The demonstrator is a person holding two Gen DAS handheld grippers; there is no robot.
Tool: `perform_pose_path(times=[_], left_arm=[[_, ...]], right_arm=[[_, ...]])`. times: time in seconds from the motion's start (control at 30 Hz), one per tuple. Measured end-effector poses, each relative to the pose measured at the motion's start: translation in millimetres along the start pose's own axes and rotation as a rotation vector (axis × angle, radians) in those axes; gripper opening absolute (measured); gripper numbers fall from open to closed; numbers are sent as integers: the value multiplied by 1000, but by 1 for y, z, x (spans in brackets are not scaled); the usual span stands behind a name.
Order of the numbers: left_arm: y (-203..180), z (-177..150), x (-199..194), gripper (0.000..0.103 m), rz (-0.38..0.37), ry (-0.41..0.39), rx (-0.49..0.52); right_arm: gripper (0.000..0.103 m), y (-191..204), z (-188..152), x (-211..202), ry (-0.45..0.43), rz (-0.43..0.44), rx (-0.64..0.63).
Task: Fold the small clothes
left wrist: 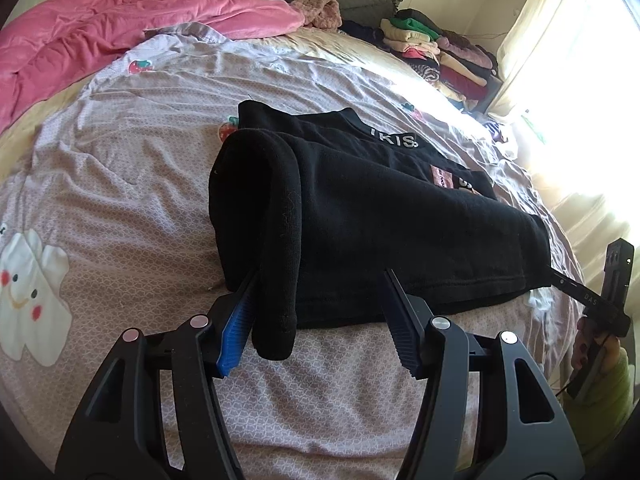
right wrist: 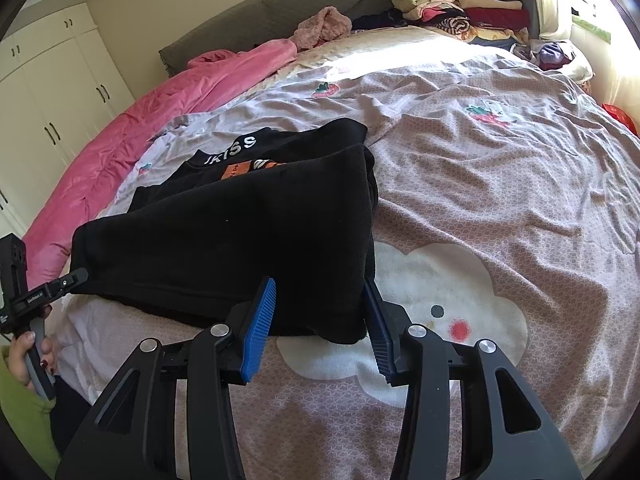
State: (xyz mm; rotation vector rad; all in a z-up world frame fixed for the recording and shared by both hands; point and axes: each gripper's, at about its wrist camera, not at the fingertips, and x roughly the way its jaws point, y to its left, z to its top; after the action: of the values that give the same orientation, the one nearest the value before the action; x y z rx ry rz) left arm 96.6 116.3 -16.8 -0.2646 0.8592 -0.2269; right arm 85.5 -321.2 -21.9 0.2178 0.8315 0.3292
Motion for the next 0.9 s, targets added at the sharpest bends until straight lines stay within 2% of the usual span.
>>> perform_pose_path(times=[0.03,0.07,0.1,0.13,0.17,0.27,0.47,0.67,0.9], left_arm=[[1,0,0,47,-4,-3,-3],[1,1,0,36,-9,-3,-6],[2,2,1,28,-9,-3,-10],[4,3,2,12,-17,-2,-18],[5,4,3,8,-36,-1,-27],[9,10,1,5,-73,-18,-54],[11,38,-10,4,-111,-75,-82],[16,80,-16,4,-109,-151,-127],[34,112,9,4,-32,-172,-191]], right_arm=[[35,-1,0,1,0,1,3],[25,-2,0,1,0,-2,3],[21,-3,1,2,-2,-7,3],[16,-5,1,2,-5,-10,5],[13,-7,2,1,-7,-5,9],[9,-10,6,-3,-24,12,13],[9,-12,32,-13,-96,42,9],[9,-15,75,-11,-175,48,19],[9,-19,107,21,-155,18,56]])
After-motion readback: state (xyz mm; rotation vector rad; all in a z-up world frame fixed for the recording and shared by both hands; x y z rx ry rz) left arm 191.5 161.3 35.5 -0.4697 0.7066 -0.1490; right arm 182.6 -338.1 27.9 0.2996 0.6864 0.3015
